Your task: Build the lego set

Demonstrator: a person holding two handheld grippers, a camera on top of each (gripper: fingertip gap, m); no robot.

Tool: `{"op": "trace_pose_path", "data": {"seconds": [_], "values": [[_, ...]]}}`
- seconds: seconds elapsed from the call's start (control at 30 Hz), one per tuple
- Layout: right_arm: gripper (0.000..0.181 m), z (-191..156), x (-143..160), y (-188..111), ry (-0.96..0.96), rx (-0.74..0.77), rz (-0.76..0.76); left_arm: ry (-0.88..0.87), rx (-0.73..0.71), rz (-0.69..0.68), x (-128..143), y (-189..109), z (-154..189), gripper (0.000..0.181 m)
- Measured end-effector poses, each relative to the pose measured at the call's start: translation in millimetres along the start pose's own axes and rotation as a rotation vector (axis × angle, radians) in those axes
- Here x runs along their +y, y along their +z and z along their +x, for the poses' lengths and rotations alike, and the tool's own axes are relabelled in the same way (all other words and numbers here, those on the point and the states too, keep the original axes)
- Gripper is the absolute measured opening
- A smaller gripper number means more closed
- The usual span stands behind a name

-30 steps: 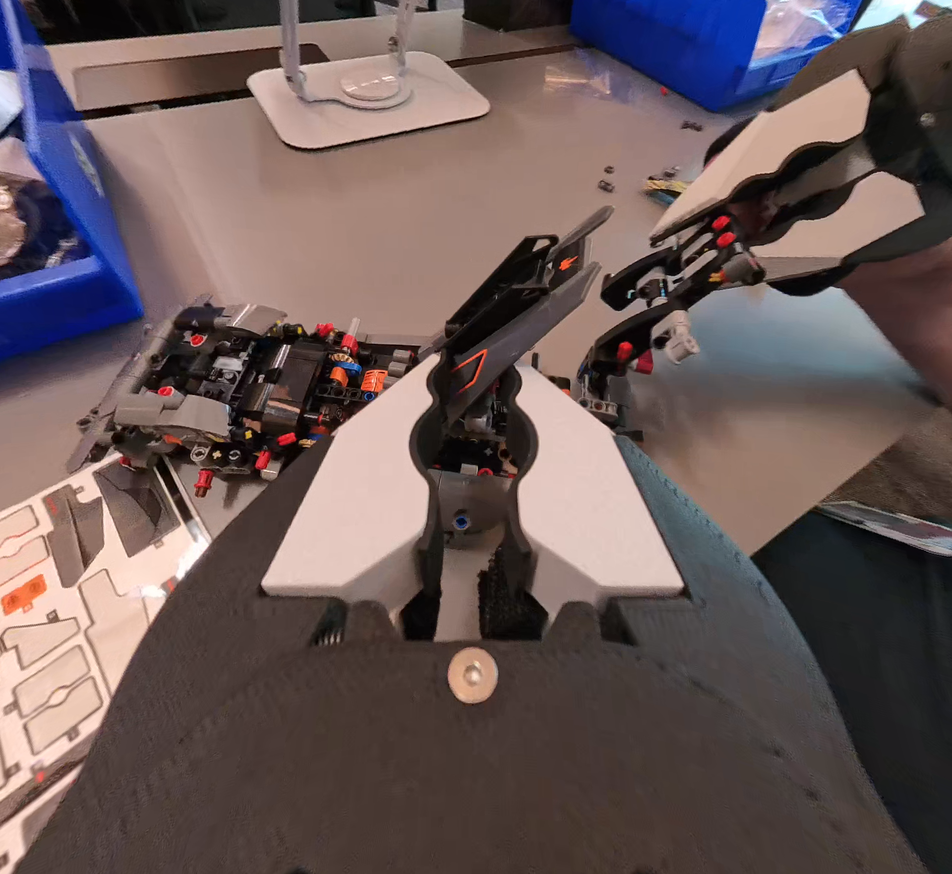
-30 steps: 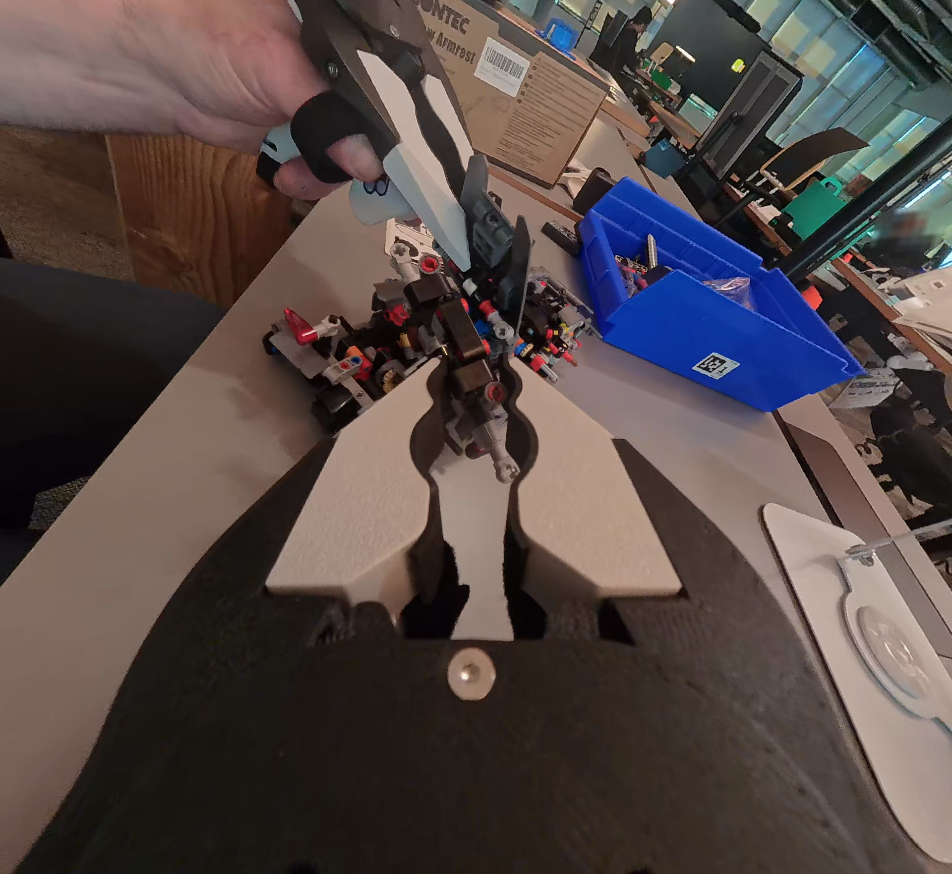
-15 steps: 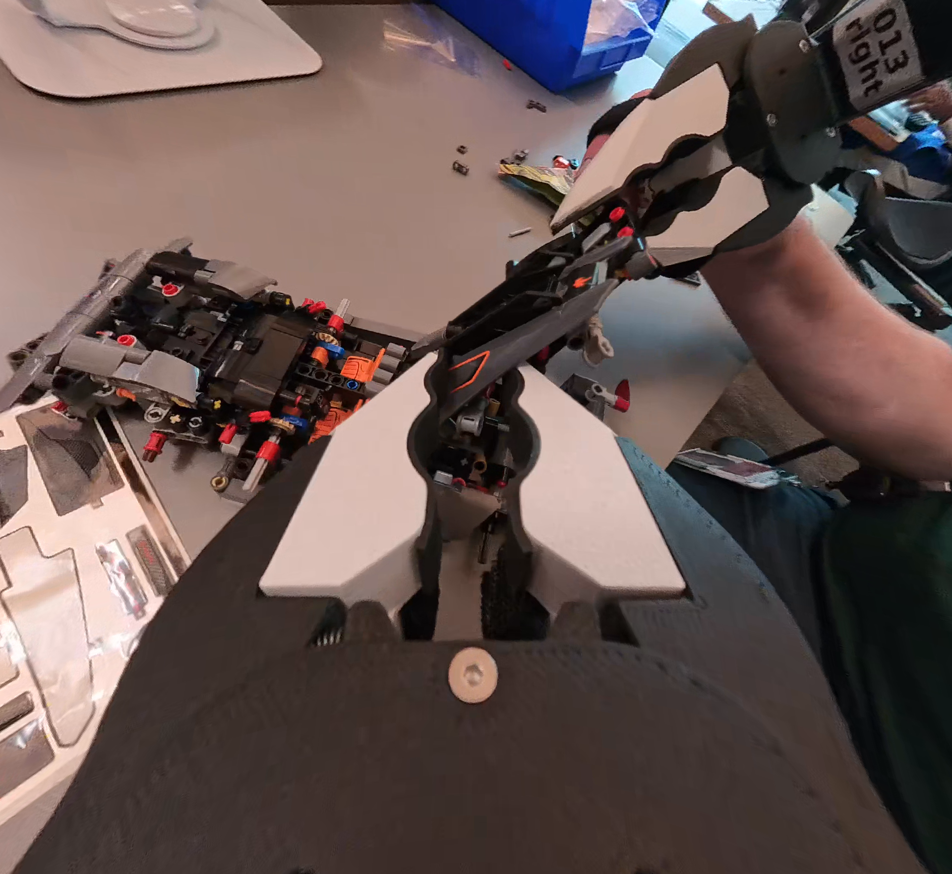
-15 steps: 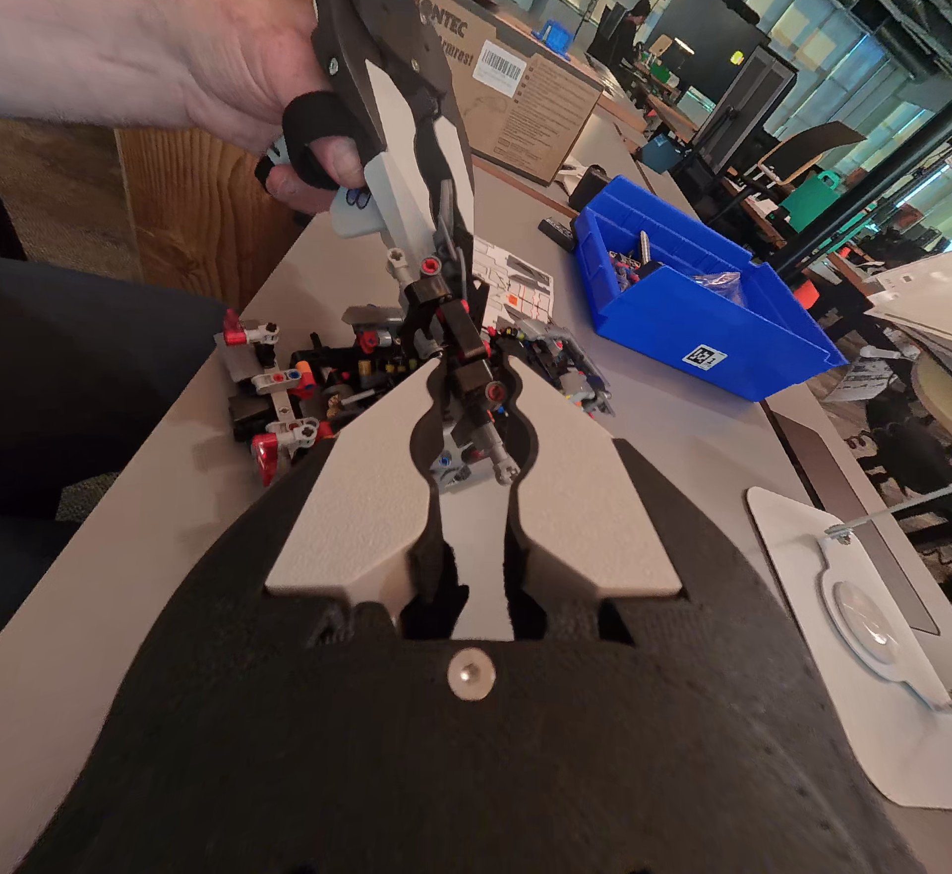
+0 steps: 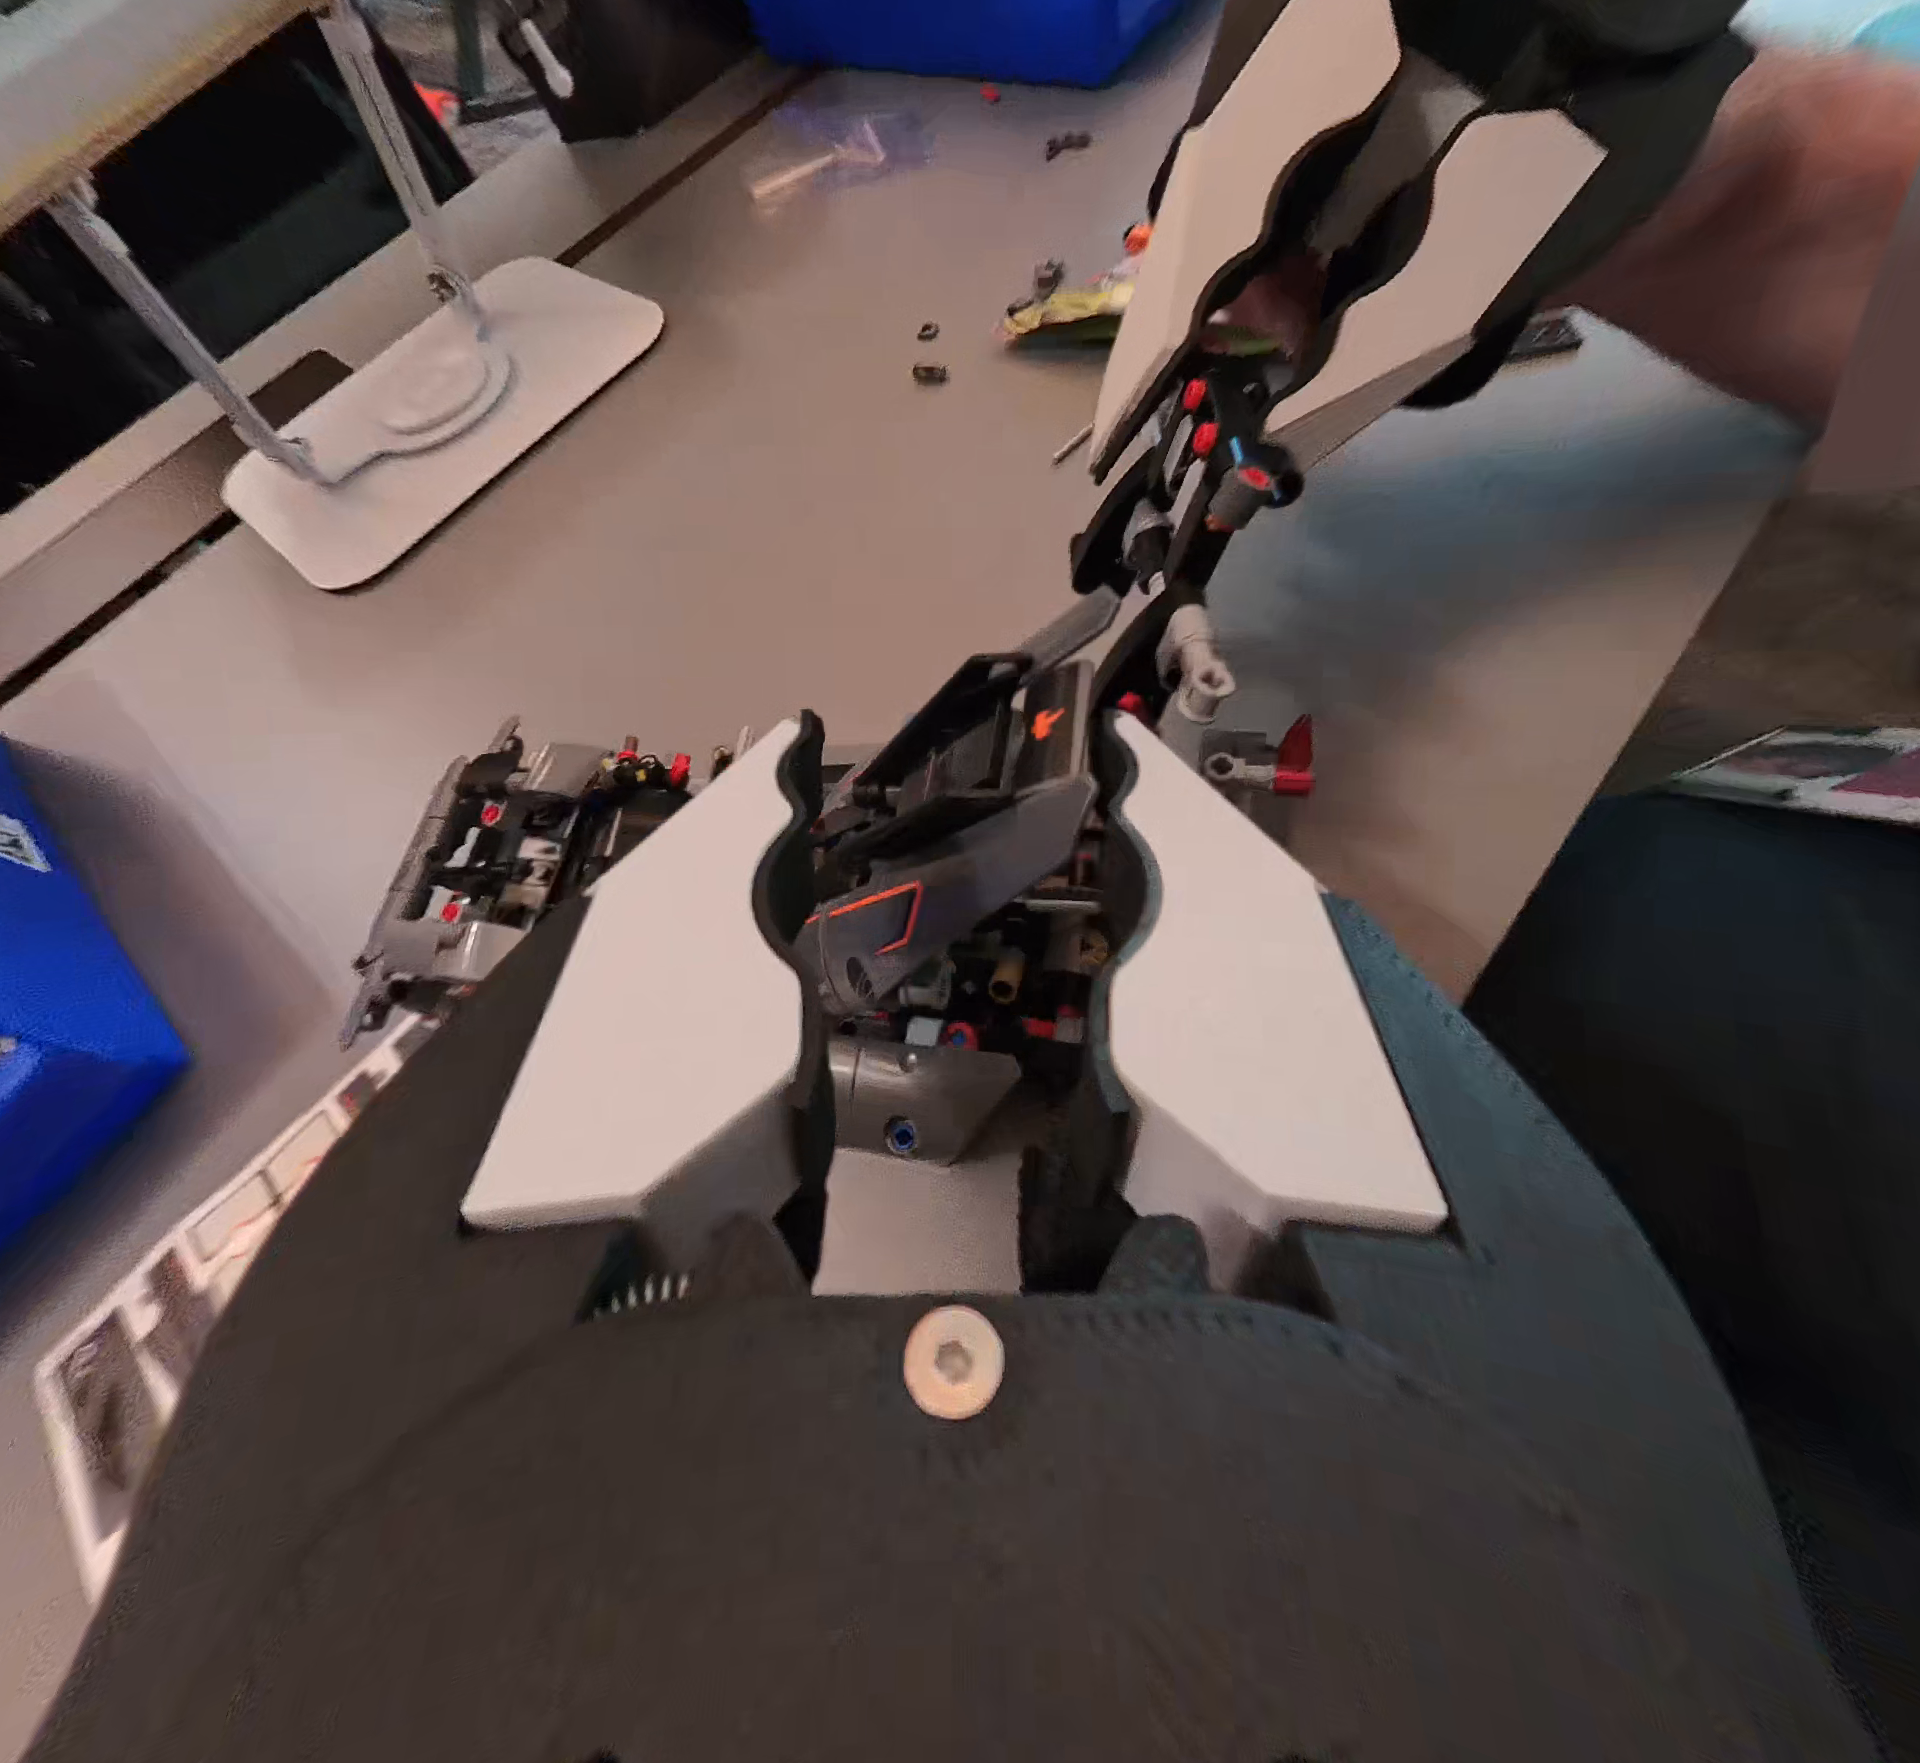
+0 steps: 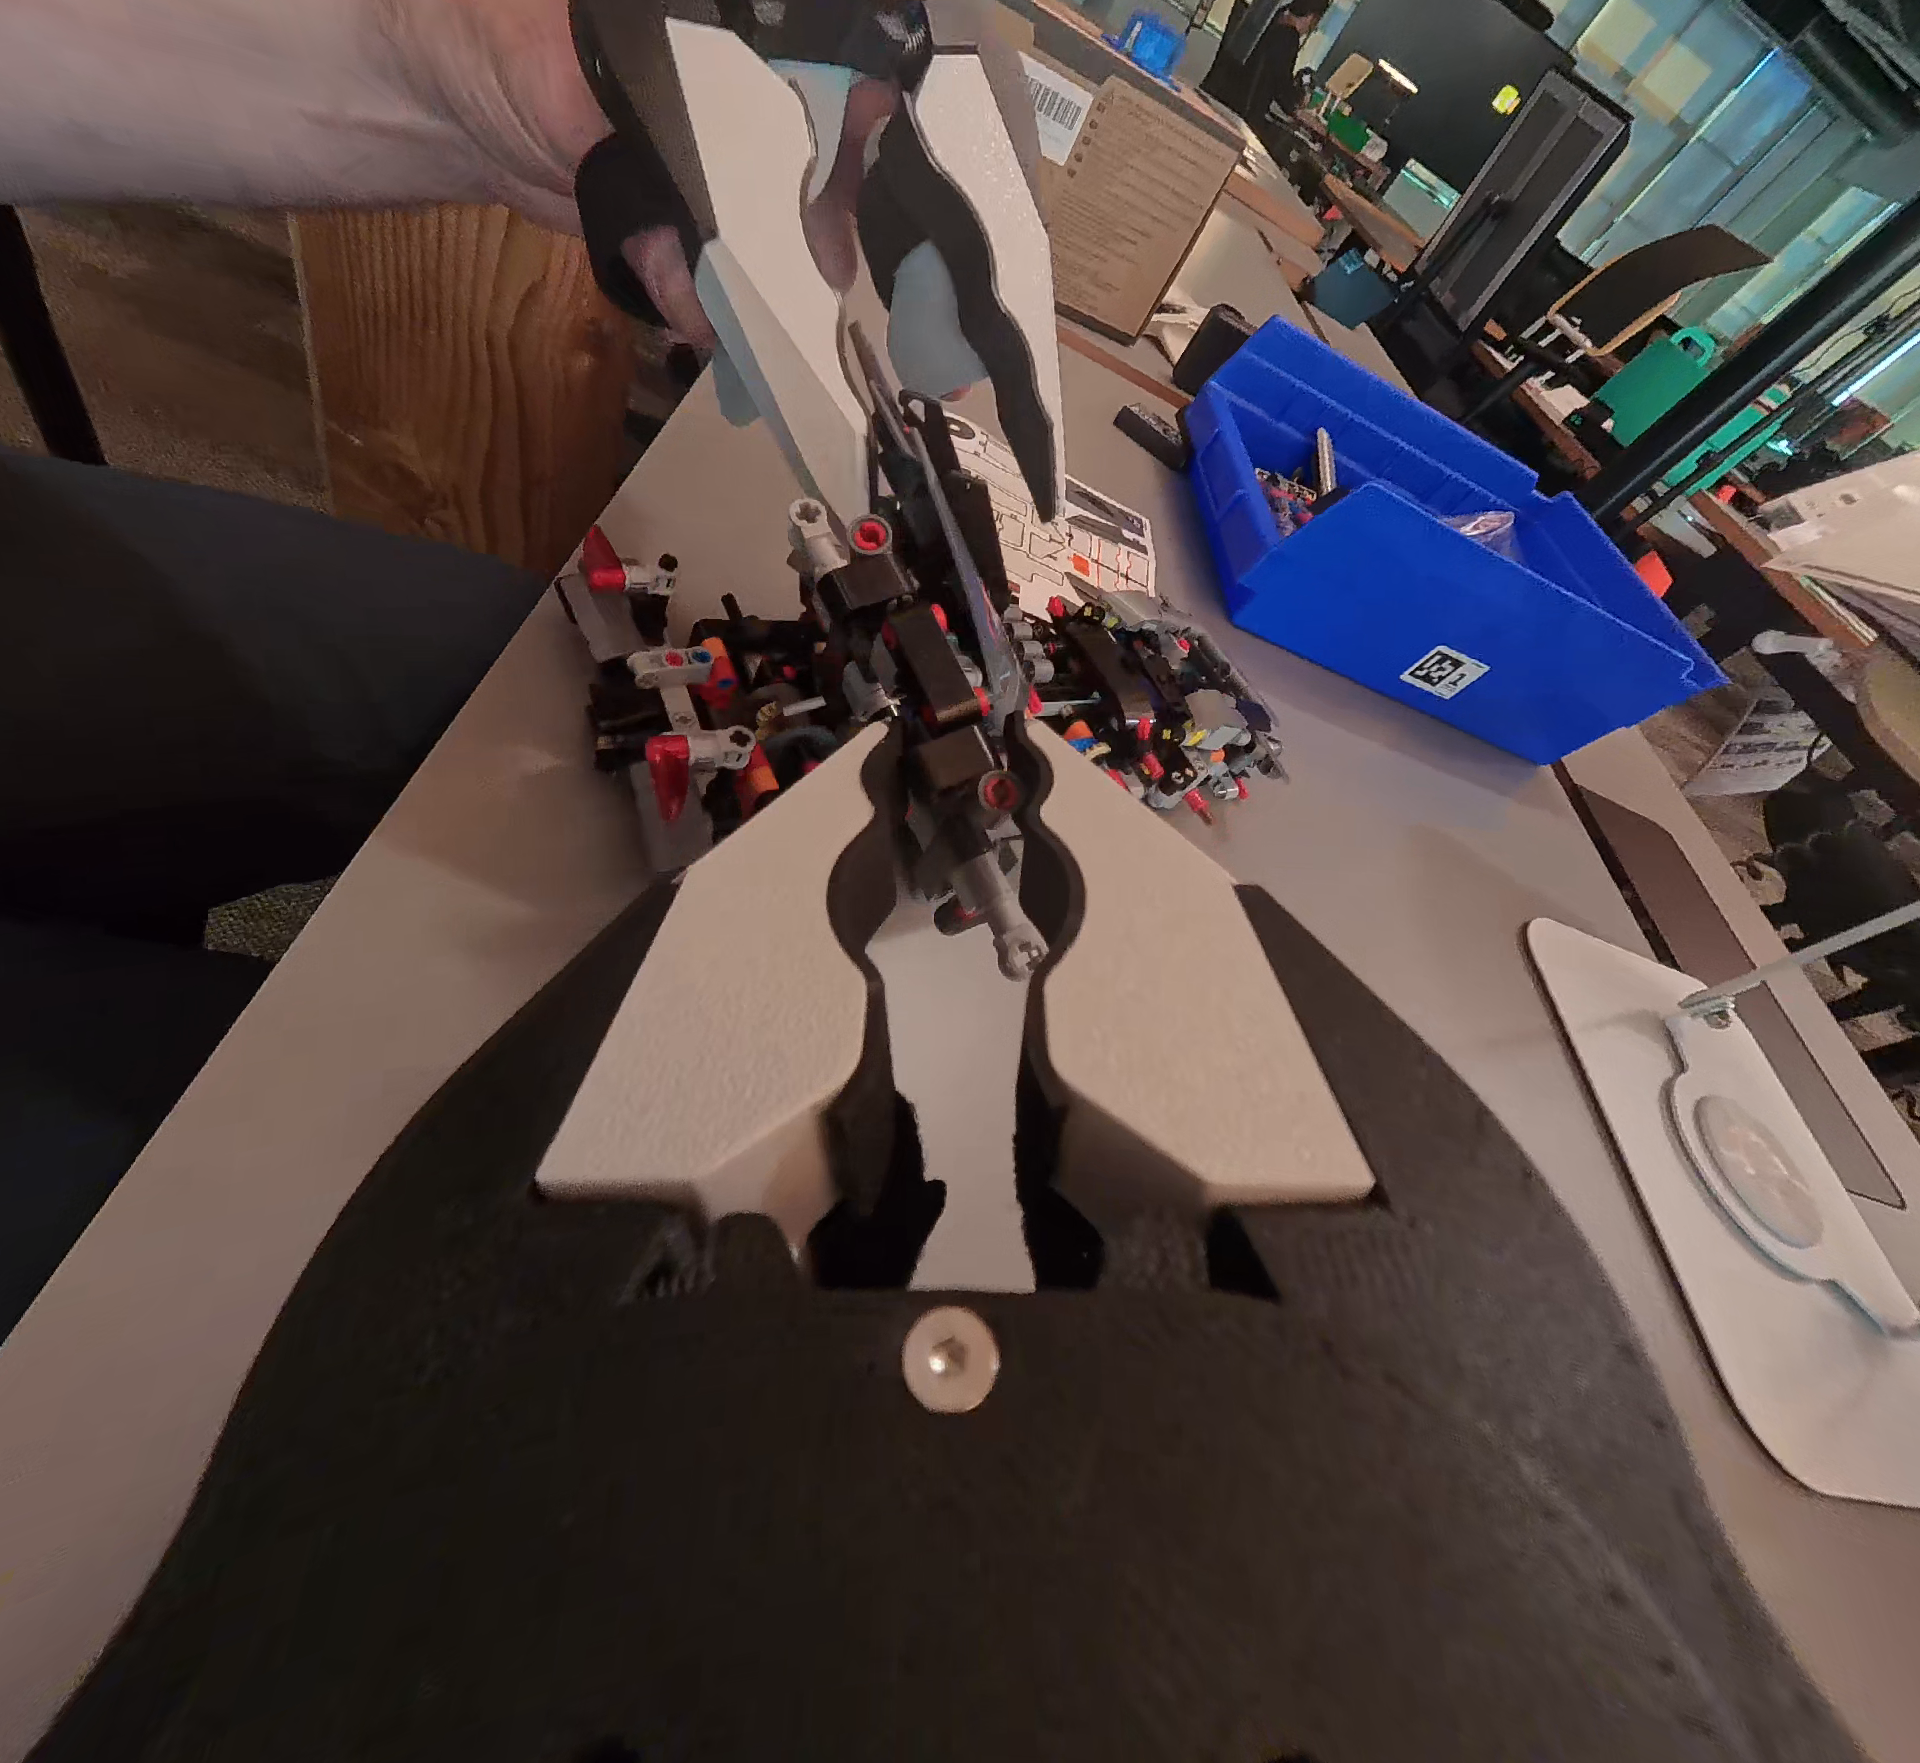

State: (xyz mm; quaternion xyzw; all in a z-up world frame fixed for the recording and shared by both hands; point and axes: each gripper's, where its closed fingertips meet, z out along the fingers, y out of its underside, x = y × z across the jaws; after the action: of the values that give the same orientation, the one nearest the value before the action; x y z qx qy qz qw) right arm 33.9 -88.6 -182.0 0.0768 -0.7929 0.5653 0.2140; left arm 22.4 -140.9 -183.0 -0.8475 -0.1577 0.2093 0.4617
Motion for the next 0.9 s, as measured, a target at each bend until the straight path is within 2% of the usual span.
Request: {"op": "trace_pose_path", "data": {"seconds": [0.03,0.1,0.23,0.47,0.9], "values": [[0.015,-0.6,1.5,-0.7,0.002,0.001,0.003,0.024,-0.024,-0.043,5.6,3.6,-1.2,0.047],[0.015,-0.9,3.6,-1.0,0.010,0.002,0.008,0.050,-0.050,-0.101,13.2,8.8,-1.9,0.031],[0.015,-2.9,2.2,-0.2,-0.001,-0.004,0.020,-0.055,-0.037,-0.079,9.8,6.2,-8.3,0.027],[0.015,-4.1,2.0,0.9,-0.006,-0.009,0.026,-0.300,0.106,-0.077,5.2,5.6,-18.5,0.027],[0.015,-3.8,0.9,-0.4,-0.020,0.000,0.035,-0.462,0.172,-0.119,0.9,13.8,-29.3,0.028]]}}
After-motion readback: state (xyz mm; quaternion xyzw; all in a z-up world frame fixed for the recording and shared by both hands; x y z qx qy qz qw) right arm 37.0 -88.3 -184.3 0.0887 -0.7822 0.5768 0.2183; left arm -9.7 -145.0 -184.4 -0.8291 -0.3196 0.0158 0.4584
